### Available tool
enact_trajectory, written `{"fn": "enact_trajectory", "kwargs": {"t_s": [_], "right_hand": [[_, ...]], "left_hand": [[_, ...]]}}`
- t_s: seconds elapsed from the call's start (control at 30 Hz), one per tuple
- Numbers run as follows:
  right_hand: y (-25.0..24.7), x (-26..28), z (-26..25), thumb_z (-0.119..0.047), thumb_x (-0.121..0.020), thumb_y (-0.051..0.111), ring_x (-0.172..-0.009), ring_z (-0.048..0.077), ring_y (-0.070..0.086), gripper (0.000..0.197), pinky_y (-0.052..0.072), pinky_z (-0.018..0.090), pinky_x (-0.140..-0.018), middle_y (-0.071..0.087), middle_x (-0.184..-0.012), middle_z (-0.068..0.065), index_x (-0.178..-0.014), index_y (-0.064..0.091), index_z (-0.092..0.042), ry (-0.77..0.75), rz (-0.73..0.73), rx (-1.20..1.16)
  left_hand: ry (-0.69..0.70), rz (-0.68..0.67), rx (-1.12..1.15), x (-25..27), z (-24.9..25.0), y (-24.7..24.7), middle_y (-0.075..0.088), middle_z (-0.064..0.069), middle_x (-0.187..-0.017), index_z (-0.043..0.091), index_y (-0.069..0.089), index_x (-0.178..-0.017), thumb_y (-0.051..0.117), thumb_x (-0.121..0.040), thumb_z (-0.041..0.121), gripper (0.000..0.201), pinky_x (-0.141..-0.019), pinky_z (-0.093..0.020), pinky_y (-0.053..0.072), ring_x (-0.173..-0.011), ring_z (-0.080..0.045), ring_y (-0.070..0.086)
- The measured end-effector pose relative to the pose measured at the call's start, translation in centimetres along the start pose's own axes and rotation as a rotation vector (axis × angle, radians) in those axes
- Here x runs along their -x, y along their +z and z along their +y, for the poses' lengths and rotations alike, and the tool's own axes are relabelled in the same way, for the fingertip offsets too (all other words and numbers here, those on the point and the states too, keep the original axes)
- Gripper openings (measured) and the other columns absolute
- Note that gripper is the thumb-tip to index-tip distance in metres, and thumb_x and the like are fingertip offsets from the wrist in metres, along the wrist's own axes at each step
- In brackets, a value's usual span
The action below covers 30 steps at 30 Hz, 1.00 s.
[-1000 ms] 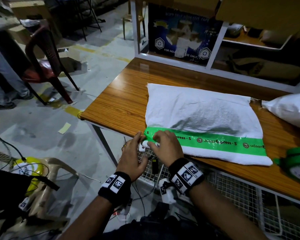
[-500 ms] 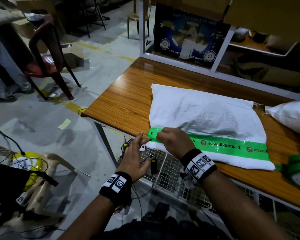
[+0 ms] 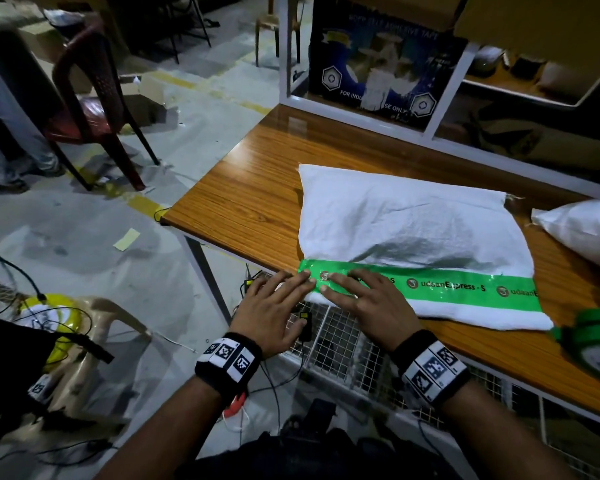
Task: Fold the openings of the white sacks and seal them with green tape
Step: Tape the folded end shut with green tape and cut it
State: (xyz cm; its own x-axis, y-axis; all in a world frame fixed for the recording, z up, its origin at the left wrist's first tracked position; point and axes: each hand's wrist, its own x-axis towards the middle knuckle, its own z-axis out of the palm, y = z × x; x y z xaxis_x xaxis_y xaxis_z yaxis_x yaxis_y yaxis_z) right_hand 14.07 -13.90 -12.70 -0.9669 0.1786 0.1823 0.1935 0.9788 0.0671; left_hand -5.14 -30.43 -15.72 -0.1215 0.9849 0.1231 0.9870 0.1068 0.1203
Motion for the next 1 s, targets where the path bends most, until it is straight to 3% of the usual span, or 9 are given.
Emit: {"fn": "enact_trajectory", "kwargs": {"t_s": [0.13,0.3,0.43,0.53,0.63,0.7,0.77,0.93,1.0], "right_hand": [[0.7,-0.6,1.3,0.0,-0.077,0.063,-0.125,0.028,0.055,0.064,0.052,0.04,-0.098,0.059,-0.141,-0.001,-0.136,0.06,-0.024,0.162,-0.059,-0.214],[-0.5,-3.4,-0.1,-0.001,-0.079,0.064,-0.124,0.035,0.056,0.06,0.05,0.048,-0.1,0.06,-0.138,0.009,-0.138,0.058,-0.013,0.29,-0.09,-0.219],[0.4,-2.9,-2.5,-0.014,-0.094,0.049,-0.149,0.036,0.024,0.065,0.023,0.063,-0.115,0.028,-0.163,0.002,-0.156,0.029,-0.021,0.352,-0.24,-0.162],[0.5,-1.9,-2.8,-0.019,-0.096,0.049,-0.152,0.031,0.018,0.066,0.017,0.067,-0.114,0.023,-0.165,-0.003,-0.157,0.025,-0.026,0.368,-0.211,-0.146],[0.2,-1.0,-1.7,-0.019,-0.096,0.05,-0.151,0.023,0.022,0.062,0.016,0.054,-0.12,0.028,-0.162,-0.004,-0.155,0.032,-0.028,0.389,-0.185,-0.273],[-0.8,0.0,-0.5,-0.017,-0.096,0.051,-0.143,0.018,0.039,0.049,0.024,0.036,-0.12,0.046,-0.152,-0.002,-0.145,0.05,-0.024,0.56,-0.075,-0.53],[-1.1,0.6,0.6,-0.02,-0.095,0.051,-0.132,0.018,0.053,0.042,0.035,0.03,-0.112,0.058,-0.141,0.0,-0.136,0.061,-0.022,0.698,0.082,-0.599],[0.1,-1.6,-0.9,-0.034,-0.093,0.027,-0.153,0.02,0.017,0.062,0.017,0.055,-0.121,0.027,-0.163,-0.003,-0.154,0.032,-0.023,0.526,-0.132,-0.287],[0.7,-1.3,-1.3,-0.037,-0.097,0.025,-0.154,0.019,0.011,0.062,0.014,0.057,-0.121,0.02,-0.165,-0.006,-0.157,0.025,-0.024,0.517,-0.188,-0.223]], "left_hand": [[-0.015,-0.022,-0.1,-1.3,0.1,-1.0,0.026,0.008,-0.162,0.03,0.024,-0.156,0.033,-0.094,0.067,0.073,-0.118,-0.051,0.02,-0.152,-0.021,0.015],[-0.007,-0.099,-0.164,-3.5,-0.5,-2.2,0.01,0.006,-0.166,0.026,0.012,-0.159,0.025,-0.093,0.07,0.08,-0.121,-0.051,0.011,-0.153,-0.021,-0.006],[0.024,-0.137,-0.162,-2.5,-0.6,-1.8,0.012,0.007,-0.166,0.027,0.01,-0.159,0.026,-0.091,0.07,0.082,-0.119,-0.051,0.015,-0.153,-0.021,0.003],[0.018,-0.168,-0.218,-2.5,-0.5,-2.3,0.013,0.007,-0.165,0.028,0.009,-0.159,0.021,-0.091,0.073,0.083,-0.12,-0.055,0.009,-0.153,-0.025,0.008],[0.005,-0.193,-0.273,-2.9,0.1,-3.1,0.012,0.007,-0.166,0.027,0.009,-0.159,0.015,-0.091,0.072,0.082,-0.12,-0.057,0.0,-0.153,-0.026,0.001],[-0.018,-0.183,-0.261,-3.1,0.7,-3.4,0.013,0.007,-0.165,0.026,0.014,-0.158,0.011,-0.092,0.072,0.081,-0.12,-0.056,-0.001,-0.153,-0.023,-0.003],[-0.058,-0.162,-0.175,-3.6,1.3,-3.5,0.006,0.007,-0.164,0.025,0.01,-0.159,0.01,-0.093,0.072,0.081,-0.122,-0.051,-0.002,-0.153,-0.019,-0.01],[0.003,-0.24,-0.115,-5.0,2.9,-2.4,-0.005,0.003,-0.166,0.02,-0.003,-0.159,-0.005,-0.086,0.07,0.089,-0.123,-0.043,0.002,-0.153,-0.016,-0.009],[0.006,-0.26,-0.141,-4.7,2.6,-1.5,-0.002,0.003,-0.167,0.019,-0.002,-0.159,-0.004,-0.083,0.074,0.093,-0.122,-0.043,0.005,-0.153,-0.014,-0.003]]}}
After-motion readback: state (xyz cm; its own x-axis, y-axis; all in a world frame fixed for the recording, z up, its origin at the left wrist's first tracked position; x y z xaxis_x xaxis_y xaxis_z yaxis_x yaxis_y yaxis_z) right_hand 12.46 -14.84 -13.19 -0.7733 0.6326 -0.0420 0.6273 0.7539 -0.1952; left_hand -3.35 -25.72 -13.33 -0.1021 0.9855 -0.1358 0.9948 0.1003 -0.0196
